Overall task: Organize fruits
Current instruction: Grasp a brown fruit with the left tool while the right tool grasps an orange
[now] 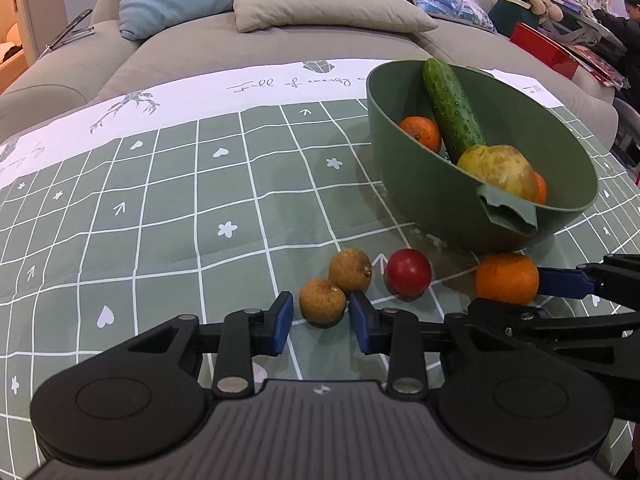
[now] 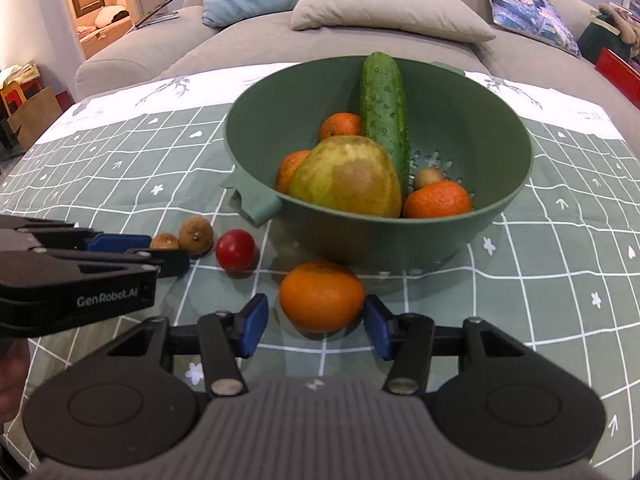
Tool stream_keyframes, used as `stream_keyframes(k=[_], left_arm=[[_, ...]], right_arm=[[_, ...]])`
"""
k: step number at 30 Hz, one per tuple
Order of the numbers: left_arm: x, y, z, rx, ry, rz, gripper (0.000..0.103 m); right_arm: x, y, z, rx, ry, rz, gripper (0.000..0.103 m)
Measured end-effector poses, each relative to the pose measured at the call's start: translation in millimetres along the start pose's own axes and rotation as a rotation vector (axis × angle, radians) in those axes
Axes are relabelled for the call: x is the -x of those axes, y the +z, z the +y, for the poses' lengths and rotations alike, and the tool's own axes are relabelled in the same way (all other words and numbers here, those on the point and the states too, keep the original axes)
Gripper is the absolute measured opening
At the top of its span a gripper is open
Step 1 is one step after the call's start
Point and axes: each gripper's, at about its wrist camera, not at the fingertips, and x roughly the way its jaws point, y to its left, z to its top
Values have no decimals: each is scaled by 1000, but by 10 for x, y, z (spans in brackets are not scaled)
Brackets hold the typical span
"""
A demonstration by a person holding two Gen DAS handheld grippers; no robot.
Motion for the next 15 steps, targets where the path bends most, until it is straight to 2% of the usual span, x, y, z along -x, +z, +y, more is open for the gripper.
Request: stream_keyframes(k=[4,6,15], left_arm=[[-8,8,-6,-3,-8,4,31],[-5,9,-5,0,-15,5,28],[146,8,3,9,-13,17,27]], right_arm=[[-9,4,-10,6,-7,-1,42],[-9,1,-22,0,-5,-1,42],[73,-7,-14,9,6,12,41]])
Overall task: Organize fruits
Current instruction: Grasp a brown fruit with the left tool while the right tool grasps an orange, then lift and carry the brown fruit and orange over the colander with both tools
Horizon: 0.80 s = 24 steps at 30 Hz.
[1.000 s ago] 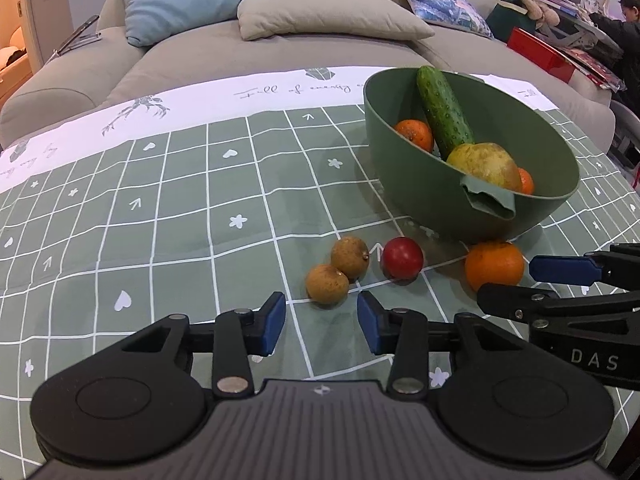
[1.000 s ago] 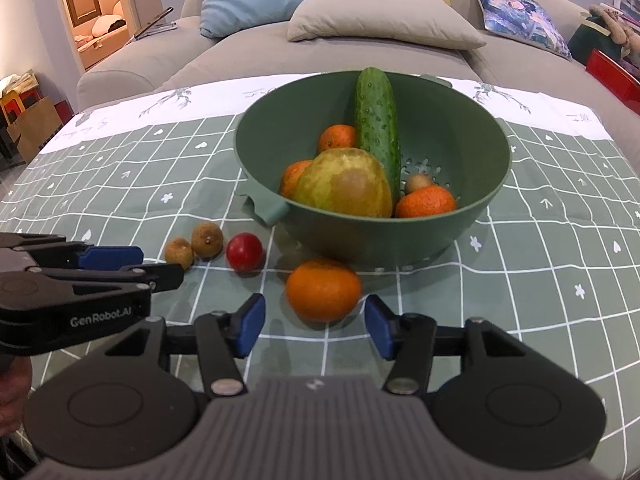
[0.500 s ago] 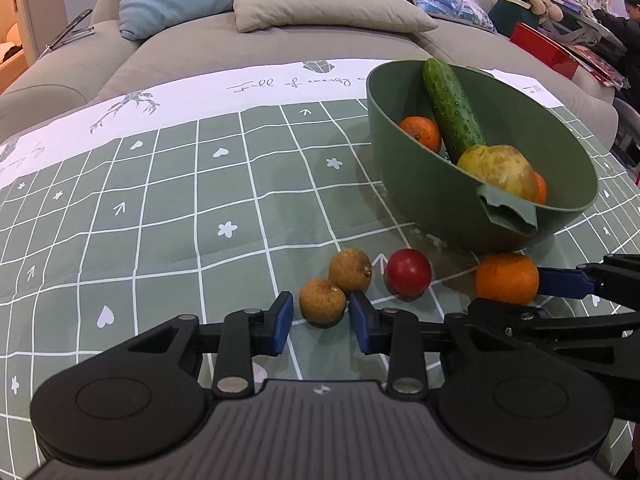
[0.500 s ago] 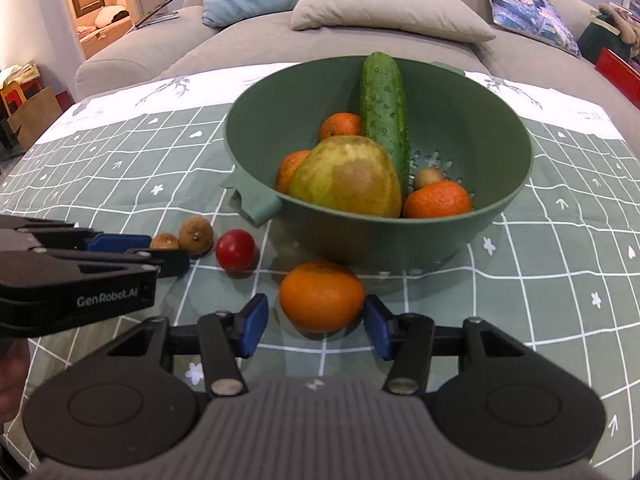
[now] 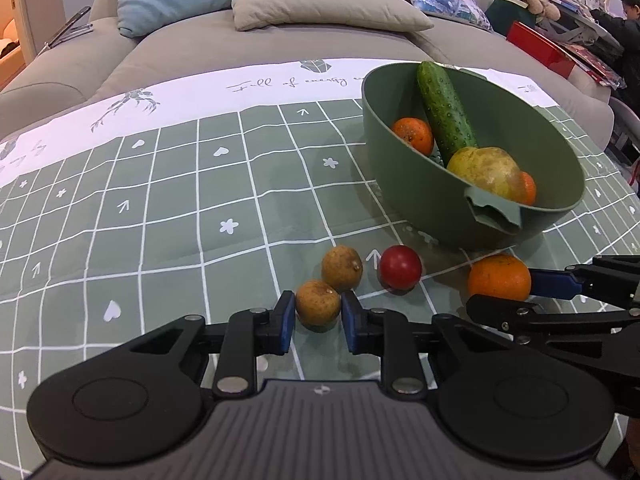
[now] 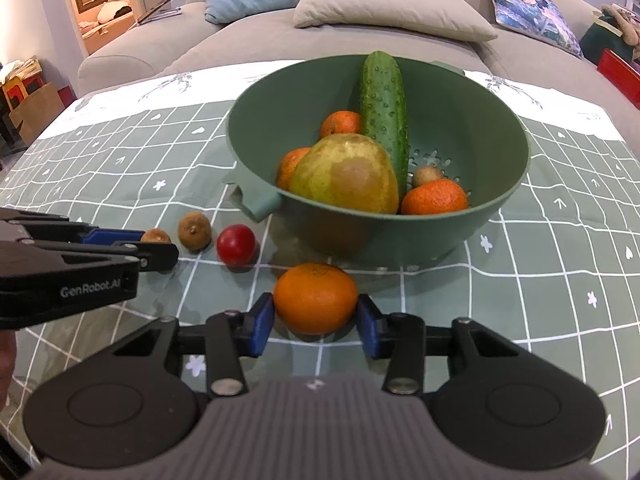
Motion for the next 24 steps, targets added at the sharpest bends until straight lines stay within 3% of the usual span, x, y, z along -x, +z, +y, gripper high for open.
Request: stream_keyframes(k=[13,24], left_arm=[[567,-68,-4,47,-58,4,27],[835,290,-147,43,-125,-51,27]], right_arm=[[519,4,125,75,57,-39,40],[933,150,20,171,40,-83,40]])
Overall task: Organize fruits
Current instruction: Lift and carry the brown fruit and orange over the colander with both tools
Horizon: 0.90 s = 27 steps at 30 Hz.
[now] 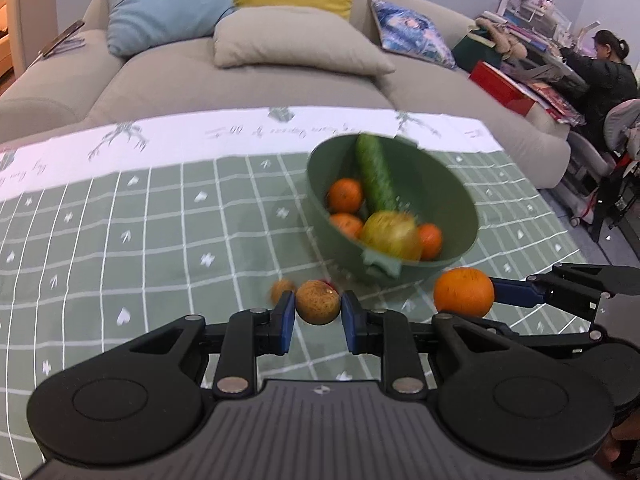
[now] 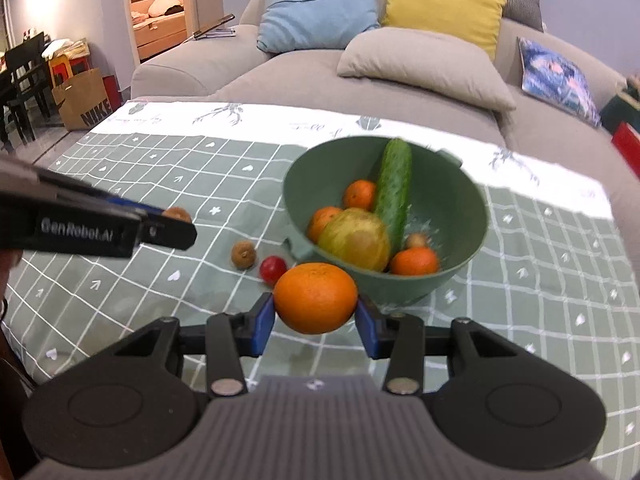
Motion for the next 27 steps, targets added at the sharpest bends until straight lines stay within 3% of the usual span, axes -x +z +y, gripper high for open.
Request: stream_keyframes(k=[13,27], left_arm=[[-373,567,-296,-73,-51,-7,27],[-1067,820,-417,-181,-11,65,27]], right_arm=[[-88,432,-384,216,-62,-12,40],[-898,764,-832,420,-13,94,40]])
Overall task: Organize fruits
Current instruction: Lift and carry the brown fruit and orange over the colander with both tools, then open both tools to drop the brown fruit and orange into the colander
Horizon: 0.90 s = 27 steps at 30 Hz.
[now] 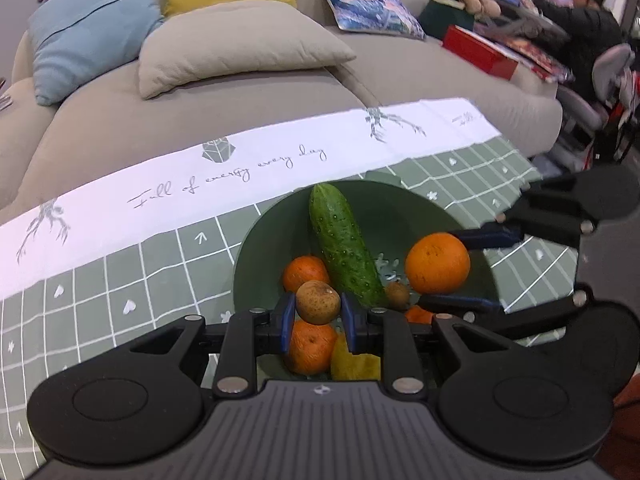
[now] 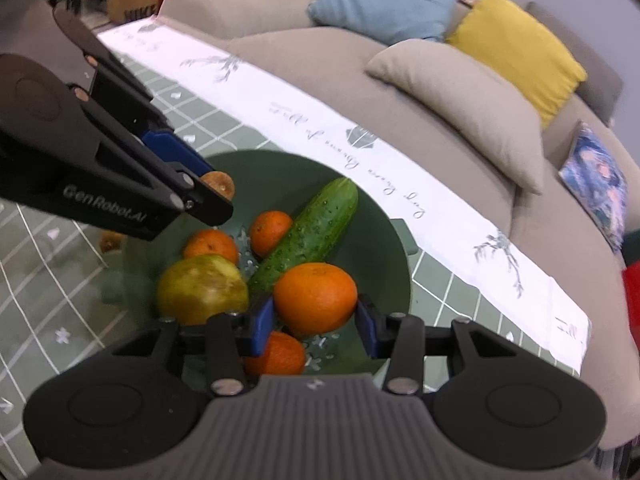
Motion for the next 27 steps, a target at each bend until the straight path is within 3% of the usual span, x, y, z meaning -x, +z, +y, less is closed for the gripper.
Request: stream_keyframes(k=[11,27], left_arm=[[-372,65,19,-48,0,82,27],[-553,62,-4,-87,10,111,27]], right_arm=[[-463,81,-112,106,25,71,40],[-676,67,-162,97,47,90,41]])
